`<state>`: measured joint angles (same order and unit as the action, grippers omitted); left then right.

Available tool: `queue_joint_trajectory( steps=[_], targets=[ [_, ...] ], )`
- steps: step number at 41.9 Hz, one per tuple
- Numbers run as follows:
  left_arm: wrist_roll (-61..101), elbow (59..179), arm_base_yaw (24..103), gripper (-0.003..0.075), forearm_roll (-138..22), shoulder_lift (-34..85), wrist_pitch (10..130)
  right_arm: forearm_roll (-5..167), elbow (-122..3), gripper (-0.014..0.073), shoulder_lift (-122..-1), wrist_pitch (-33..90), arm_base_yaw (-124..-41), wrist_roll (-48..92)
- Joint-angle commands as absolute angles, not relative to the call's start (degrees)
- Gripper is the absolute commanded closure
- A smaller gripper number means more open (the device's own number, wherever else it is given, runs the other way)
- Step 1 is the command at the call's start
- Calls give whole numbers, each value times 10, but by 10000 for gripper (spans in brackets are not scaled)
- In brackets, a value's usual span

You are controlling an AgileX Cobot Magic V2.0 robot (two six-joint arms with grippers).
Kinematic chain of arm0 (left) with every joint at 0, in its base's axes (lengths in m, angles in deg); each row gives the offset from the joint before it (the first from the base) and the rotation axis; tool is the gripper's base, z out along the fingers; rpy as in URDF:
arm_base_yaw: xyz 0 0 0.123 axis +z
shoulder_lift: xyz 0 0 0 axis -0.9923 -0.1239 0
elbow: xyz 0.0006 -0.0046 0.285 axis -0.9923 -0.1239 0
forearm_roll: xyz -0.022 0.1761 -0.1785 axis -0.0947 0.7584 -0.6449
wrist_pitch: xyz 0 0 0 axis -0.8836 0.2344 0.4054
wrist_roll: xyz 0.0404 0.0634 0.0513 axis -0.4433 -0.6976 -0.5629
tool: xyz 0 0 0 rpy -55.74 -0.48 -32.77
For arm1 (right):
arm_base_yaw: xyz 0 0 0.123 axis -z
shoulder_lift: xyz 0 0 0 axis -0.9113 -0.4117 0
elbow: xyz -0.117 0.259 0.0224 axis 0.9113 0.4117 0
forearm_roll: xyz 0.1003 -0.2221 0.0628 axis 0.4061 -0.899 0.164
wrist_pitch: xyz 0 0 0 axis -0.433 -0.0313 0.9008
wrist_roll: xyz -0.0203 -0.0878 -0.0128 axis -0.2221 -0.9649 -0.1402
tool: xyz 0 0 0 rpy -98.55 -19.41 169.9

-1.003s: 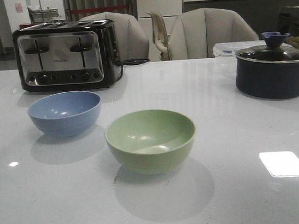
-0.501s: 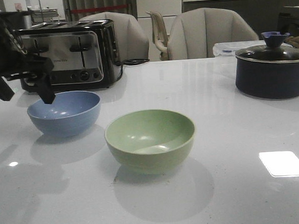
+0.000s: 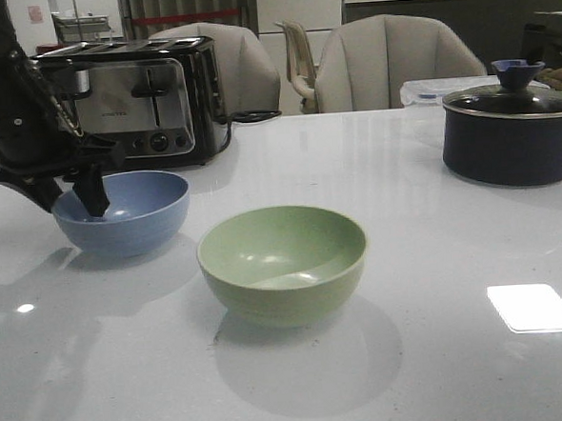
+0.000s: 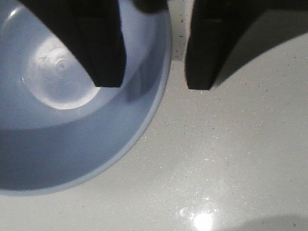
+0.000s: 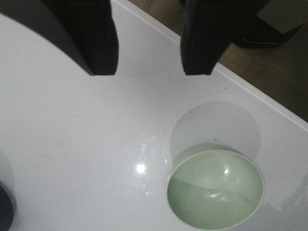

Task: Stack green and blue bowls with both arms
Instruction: 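Lower the left gripper onto the rim of the light blue bowl, then grip and lift the blue bowl above the green bowl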

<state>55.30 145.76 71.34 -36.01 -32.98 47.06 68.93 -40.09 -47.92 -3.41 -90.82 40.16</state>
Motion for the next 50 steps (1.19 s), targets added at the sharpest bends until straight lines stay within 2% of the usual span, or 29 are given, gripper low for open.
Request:
queue_joint_trajectory(
  steps=[1,7,16,23,34,42,50],
  targets=[
    [555,1476,713,500,-361,-298,483,685,-417,162,-476,0,-907,396],
    [555,1477,713,624,-361,-298,467,685,-417,162,-476,0,-907,396],
    [554,1496,713,619,-359,-260,410,685,-417,162,-476,0,-907,396],
    [544,1497,712,619,-377,-184,386,685,-417,162,-476,0,-907,396],
    [442,1497,707,619,-539,-93,309,685,-417,162,-476,0,-907,396],
    [433,1497,657,619,-559,-94,288,685,-417,162,-476,0,-907,396],
    [433,1497,590,619,-558,-117,315,685,-417,162,-476,0,-907,396]
  ],
)
